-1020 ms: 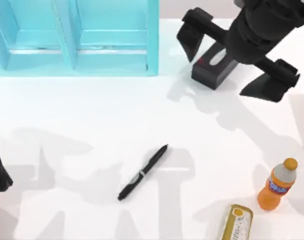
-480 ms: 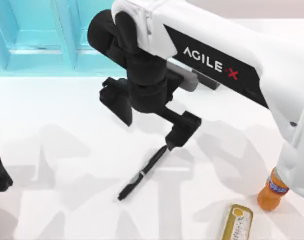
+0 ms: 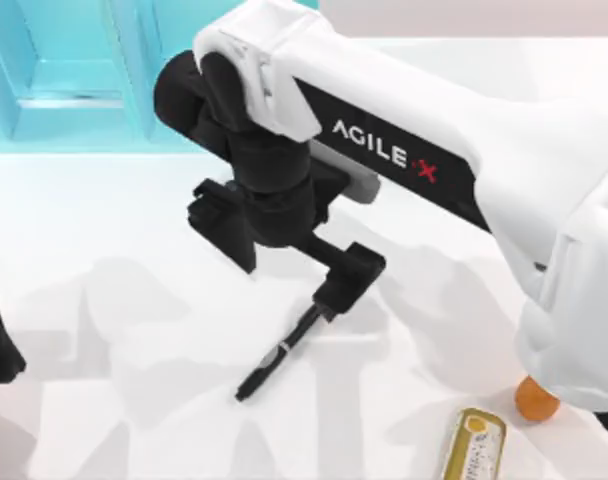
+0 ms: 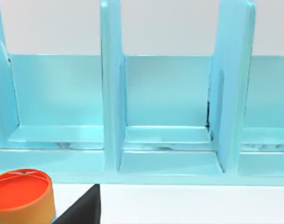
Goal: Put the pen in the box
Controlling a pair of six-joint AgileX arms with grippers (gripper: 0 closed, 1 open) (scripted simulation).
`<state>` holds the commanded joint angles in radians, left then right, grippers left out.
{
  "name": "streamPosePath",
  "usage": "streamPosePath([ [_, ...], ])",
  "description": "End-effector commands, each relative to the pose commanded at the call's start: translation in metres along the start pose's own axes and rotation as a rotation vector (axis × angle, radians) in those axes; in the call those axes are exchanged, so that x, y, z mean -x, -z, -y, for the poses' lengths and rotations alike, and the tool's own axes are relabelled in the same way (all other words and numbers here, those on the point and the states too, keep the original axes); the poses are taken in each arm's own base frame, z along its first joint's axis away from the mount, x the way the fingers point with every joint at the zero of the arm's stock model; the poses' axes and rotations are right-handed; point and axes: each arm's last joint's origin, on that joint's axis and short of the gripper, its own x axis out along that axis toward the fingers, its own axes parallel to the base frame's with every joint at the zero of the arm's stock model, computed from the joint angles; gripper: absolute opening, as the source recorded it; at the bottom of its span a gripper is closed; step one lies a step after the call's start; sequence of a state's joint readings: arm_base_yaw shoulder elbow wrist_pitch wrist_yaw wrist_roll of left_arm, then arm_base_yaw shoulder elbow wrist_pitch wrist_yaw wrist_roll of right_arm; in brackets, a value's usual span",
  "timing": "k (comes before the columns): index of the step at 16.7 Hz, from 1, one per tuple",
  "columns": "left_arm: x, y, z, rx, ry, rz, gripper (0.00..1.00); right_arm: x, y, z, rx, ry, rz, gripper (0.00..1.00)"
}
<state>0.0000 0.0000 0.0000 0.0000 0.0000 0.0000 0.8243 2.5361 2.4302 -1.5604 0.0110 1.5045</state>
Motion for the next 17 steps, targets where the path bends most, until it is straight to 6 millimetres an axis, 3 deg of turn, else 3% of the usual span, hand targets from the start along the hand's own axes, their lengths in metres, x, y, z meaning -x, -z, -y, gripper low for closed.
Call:
streamPosePath([
  [3, 0.0, 0.0, 0.0, 0.0, 0.0, 0.0, 1.0, -0.004, -0.002, -0.001, -0.002, -0.001, 0.0, 1.0],
  [5, 0.0, 0.0, 0.0, 0.0, 0.0, 0.0, 1.0, -0.017, -0.002, -0.003, 0.0, -0.003, 0.0, 1.0],
  [10, 0.0, 0.0, 0.0, 0.0, 0.0, 0.0, 1.0, -0.079, -0.001, -0.003, 0.0, 0.001, 0.0, 1.0],
  [12, 0.0, 0.0, 0.0, 0.0, 0.0, 0.0, 1.0, -0.095, 0.0, -0.001, 0.0, 0.0, 0.0, 1.0],
  [17, 0.0, 0.0, 0.0, 0.0, 0.0, 0.0, 1.0, -0.1, 0.0, 0.0, 0.0, 0.0, 0.0, 1.0],
])
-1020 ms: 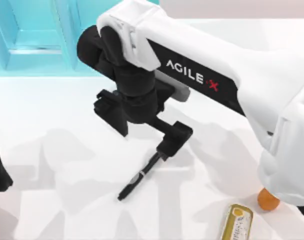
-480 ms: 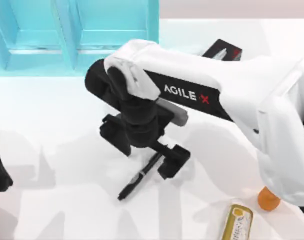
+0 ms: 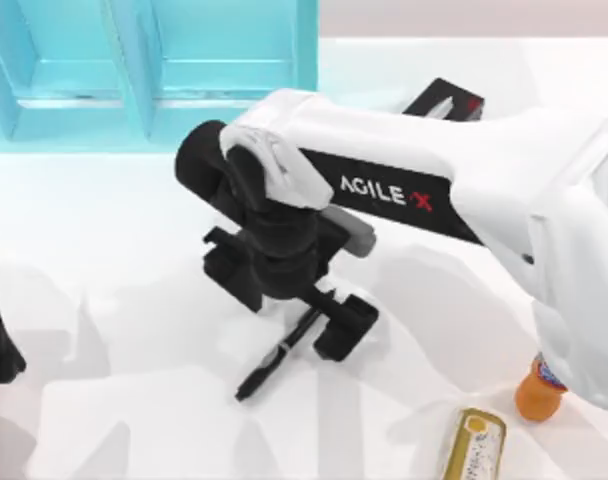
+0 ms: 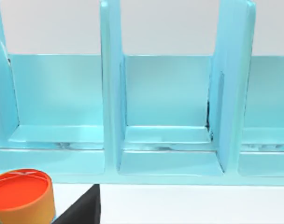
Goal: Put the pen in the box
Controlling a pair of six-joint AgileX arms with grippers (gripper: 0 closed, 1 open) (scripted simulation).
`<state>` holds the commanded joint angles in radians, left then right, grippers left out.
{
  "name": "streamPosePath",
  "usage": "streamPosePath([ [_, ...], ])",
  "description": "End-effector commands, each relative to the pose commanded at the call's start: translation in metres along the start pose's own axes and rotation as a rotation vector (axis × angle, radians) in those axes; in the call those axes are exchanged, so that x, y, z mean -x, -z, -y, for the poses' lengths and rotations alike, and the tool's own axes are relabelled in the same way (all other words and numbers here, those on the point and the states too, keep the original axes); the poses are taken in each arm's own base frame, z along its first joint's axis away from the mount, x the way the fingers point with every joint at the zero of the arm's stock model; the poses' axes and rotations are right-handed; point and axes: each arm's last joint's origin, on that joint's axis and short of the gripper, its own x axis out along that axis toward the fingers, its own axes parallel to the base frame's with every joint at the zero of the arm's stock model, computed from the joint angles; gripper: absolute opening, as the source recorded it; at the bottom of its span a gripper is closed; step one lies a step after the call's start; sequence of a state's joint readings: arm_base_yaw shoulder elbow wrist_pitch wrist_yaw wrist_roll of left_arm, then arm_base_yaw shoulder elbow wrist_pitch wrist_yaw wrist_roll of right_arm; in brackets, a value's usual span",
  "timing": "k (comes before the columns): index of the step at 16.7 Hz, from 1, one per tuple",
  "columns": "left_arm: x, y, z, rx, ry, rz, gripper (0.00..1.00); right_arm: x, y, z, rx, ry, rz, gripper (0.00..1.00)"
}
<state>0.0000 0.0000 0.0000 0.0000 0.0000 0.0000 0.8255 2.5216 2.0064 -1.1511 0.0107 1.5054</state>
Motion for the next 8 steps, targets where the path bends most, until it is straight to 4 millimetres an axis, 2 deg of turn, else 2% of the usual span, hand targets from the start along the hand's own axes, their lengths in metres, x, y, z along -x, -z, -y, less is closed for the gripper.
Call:
streamPosePath([
  [8, 0.0, 0.0, 0.0, 0.0, 0.0, 0.0, 1.0, 0.0, 0.0, 0.0, 0.0, 0.0, 0.0, 0.4],
])
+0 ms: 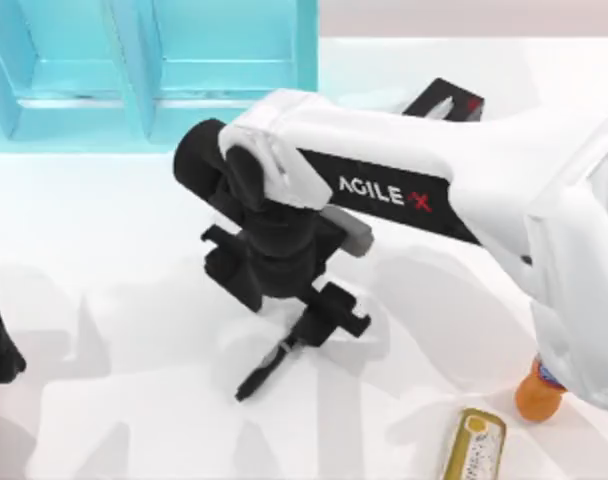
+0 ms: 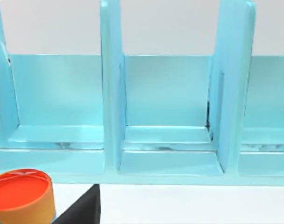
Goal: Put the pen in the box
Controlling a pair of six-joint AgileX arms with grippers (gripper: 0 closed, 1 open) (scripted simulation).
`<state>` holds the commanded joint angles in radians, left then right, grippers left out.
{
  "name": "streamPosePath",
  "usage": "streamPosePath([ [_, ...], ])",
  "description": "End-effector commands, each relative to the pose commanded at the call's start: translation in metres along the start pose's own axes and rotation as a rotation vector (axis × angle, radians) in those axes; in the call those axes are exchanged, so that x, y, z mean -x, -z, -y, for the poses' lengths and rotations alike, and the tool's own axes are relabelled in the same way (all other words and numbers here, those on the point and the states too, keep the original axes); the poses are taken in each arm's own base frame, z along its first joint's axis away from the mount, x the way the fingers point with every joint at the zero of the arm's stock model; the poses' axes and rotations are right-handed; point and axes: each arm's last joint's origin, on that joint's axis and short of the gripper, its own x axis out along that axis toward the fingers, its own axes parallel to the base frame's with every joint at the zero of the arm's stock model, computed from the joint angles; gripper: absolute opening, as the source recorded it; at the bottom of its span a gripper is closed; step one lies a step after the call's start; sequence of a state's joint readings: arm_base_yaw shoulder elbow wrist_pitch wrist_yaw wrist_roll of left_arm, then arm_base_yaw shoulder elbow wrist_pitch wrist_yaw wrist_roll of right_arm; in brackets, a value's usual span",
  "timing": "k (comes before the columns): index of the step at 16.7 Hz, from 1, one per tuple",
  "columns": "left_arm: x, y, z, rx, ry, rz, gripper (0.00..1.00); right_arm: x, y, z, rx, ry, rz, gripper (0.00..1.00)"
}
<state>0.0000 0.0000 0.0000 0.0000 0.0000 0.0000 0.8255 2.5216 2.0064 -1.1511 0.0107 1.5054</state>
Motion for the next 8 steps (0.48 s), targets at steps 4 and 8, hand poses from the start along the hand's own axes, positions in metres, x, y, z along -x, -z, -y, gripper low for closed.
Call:
streamPosePath([
  [4, 0.0, 0.0, 0.0, 0.0, 0.0, 0.0, 1.0, 0.0, 0.0, 0.0, 0.0, 0.0, 0.0, 0.1],
  [8, 0.0, 0.0, 0.0, 0.0, 0.0, 0.0, 1.0, 0.0, 0.0, 0.0, 0.0, 0.0, 0.0, 0.0],
])
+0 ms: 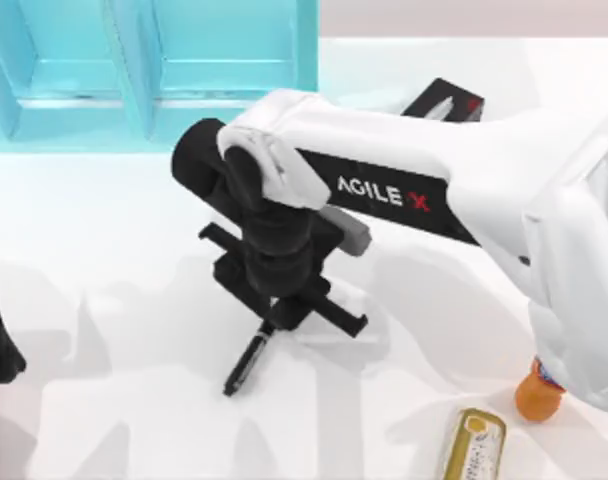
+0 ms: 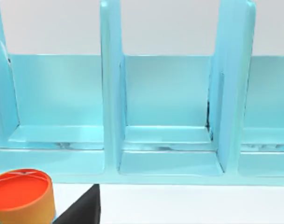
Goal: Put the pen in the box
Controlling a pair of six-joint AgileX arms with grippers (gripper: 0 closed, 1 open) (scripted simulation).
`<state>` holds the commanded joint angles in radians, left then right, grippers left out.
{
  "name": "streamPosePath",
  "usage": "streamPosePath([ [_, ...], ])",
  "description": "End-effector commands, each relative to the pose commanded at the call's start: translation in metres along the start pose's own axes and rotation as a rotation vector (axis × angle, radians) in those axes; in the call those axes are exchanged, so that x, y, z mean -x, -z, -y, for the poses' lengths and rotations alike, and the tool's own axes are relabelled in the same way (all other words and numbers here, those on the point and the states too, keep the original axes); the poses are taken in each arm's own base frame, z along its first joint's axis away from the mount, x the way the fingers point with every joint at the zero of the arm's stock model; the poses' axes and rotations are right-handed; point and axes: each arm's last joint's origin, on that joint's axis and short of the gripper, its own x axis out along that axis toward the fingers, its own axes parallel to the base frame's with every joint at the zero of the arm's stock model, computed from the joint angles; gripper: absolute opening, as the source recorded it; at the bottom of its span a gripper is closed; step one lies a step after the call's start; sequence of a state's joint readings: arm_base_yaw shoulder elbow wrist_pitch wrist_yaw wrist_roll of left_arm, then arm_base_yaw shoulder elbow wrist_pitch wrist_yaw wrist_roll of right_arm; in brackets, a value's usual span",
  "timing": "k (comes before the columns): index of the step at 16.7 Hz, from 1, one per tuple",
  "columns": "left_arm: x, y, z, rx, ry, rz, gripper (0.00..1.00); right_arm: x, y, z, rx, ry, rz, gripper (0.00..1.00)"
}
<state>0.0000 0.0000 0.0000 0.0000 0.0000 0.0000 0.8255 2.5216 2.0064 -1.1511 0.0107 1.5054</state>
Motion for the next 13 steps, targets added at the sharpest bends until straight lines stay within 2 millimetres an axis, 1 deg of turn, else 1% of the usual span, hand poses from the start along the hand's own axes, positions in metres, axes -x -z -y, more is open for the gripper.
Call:
streamPosePath([
  [5, 0.0, 0.0, 0.0, 0.0, 0.0, 0.0, 1.0, 0.0, 0.0, 0.0, 0.0, 0.0, 0.0, 0.0],
  [6, 0.0, 0.0, 0.0, 0.0, 0.0, 0.0, 1.0, 0.029, -0.002, -0.004, -0.017, -0.096, 0.002, 0.0],
  [8, 0.0, 0.0, 0.0, 0.0, 0.0, 0.0, 1.0, 0.033, -0.001, -0.005, -0.017, -0.095, 0.001, 0.0],
  [9, 0.0, 0.0, 0.0, 0.0, 0.0, 0.0, 1.0, 0.039, -0.001, -0.005, -0.017, -0.095, 0.001, 0.0],
  [11, 0.0, 0.0, 0.0, 0.0, 0.0, 0.0, 1.0, 0.058, -0.001, -0.006, -0.02, -0.102, 0.001, 0.0],
  [13, 0.0, 0.0, 0.0, 0.0, 0.0, 0.0, 1.0, 0.084, -0.002, -0.005, -0.021, -0.107, 0.002, 0.0],
])
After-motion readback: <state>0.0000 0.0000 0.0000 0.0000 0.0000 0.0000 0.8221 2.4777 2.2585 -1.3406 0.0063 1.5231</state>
